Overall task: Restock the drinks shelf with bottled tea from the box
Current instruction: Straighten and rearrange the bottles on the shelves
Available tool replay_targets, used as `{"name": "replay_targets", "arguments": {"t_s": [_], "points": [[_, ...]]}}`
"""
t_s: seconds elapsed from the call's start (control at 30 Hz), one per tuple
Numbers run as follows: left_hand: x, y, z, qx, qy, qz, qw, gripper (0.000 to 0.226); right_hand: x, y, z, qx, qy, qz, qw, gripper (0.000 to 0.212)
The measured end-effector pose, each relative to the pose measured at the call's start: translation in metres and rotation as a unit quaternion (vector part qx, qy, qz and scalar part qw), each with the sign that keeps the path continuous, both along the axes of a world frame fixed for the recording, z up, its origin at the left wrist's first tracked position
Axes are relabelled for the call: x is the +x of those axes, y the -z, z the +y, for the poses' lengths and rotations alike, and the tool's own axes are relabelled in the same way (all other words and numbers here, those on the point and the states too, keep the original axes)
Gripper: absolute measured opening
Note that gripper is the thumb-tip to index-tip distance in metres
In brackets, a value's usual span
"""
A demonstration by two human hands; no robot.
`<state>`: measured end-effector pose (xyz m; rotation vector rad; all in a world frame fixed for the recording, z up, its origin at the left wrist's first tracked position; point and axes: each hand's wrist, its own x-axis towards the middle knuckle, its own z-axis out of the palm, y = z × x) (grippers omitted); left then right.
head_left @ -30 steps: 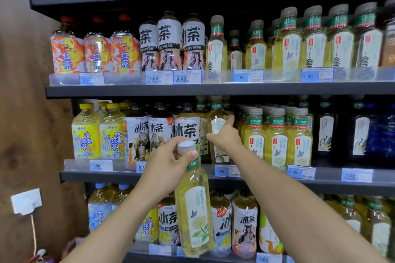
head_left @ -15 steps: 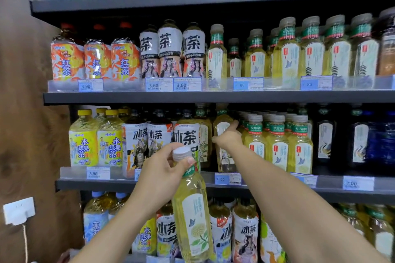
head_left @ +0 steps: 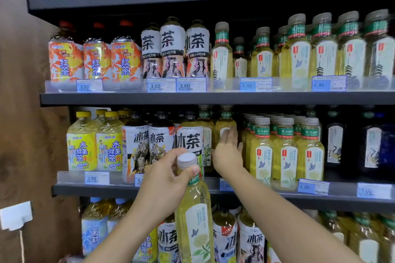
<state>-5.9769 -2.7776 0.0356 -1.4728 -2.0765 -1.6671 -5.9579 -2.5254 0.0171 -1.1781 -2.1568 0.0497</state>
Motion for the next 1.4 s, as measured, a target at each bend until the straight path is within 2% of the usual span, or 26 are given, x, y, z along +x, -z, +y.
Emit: {"name": "replay_targets", "arguments": {"t_s": [0.07,0.2,0.27,0.37,0.43,0.5,0.57,0.6,0.63,0.7,0.77,0.87,0.97,1.0,1.1,1.13,1.27,1.4], "points": [[0.003,-0.001,-0.001,-0.001,-0.005,0.014,1.000,0.023,0.004,0.010,-0.014,-0.038,-0.047,-0.068,0.996,0.079],[0.007,-0.003,-0.004,-0.011,-0.008,0.028,0.999,0.025,0.010,0.016,-0.011,-0.107,-0.069,-0.193,0.973,0.069],[0.009,-0.006,-0.006,-0.014,-0.005,0.026,1.000,0.026,0.014,0.010,-0.012,-0.135,-0.083,-0.194,0.968,0.070],[0.012,-0.014,-0.004,-0.011,0.008,0.030,0.999,0.025,0.025,-0.008,-0.031,-0.142,-0.115,-0.149,0.972,0.065],[0.014,-0.020,-0.001,-0.004,0.017,0.017,1.000,0.023,0.044,-0.022,-0.053,-0.157,-0.189,-0.044,0.968,0.051],[0.014,-0.027,0.004,0.022,0.004,0.006,1.000,0.021,0.072,-0.029,-0.081,-0.230,-0.302,0.090,0.921,0.058],[0.012,-0.033,0.010,0.051,-0.014,-0.030,0.998,0.022,0.099,-0.035,-0.109,-0.297,-0.394,0.136,0.859,0.058],[0.013,-0.037,0.012,0.060,-0.019,-0.055,0.997,0.019,0.111,-0.035,-0.122,-0.304,-0.417,0.127,0.847,0.061],[0.014,-0.041,0.015,0.062,-0.024,-0.074,0.995,0.013,0.118,-0.029,-0.129,-0.280,-0.418,0.113,0.857,0.070],[0.022,-0.052,0.024,0.059,-0.027,-0.093,0.994,0.008,0.127,-0.019,-0.140,-0.194,-0.369,0.100,0.904,0.099],[0.030,-0.061,0.037,0.059,-0.016,-0.117,0.991,0.009,0.132,-0.013,-0.144,-0.153,-0.324,0.113,0.927,0.111],[0.036,-0.062,0.050,0.042,-0.008,-0.133,0.990,0.022,0.141,-0.013,-0.142,-0.130,-0.277,0.103,0.946,0.105],[0.043,-0.058,0.051,-0.034,-0.034,-0.036,0.998,0.052,0.143,-0.025,-0.132,-0.151,-0.238,0.089,0.955,0.095],[0.046,-0.055,0.048,-0.049,-0.044,-0.010,0.998,0.052,0.142,-0.032,-0.129,-0.163,-0.225,0.087,0.957,0.094],[0.052,-0.037,0.041,-0.039,-0.041,0.023,0.998,0.028,0.130,-0.054,-0.115,-0.165,-0.188,0.079,0.965,0.095],[0.051,-0.030,0.040,-0.032,-0.044,0.040,0.998,0.026,0.124,-0.062,-0.110,-0.161,-0.180,0.072,0.968,0.095],[0.035,-0.011,0.046,-0.047,-0.058,0.140,0.987,0.031,0.098,-0.084,-0.092,-0.183,-0.144,0.049,0.971,0.098],[0.019,0.014,0.058,-0.071,-0.036,0.176,0.981,0.032,0.078,-0.083,-0.075,-0.187,-0.121,0.077,0.972,0.102]]}}
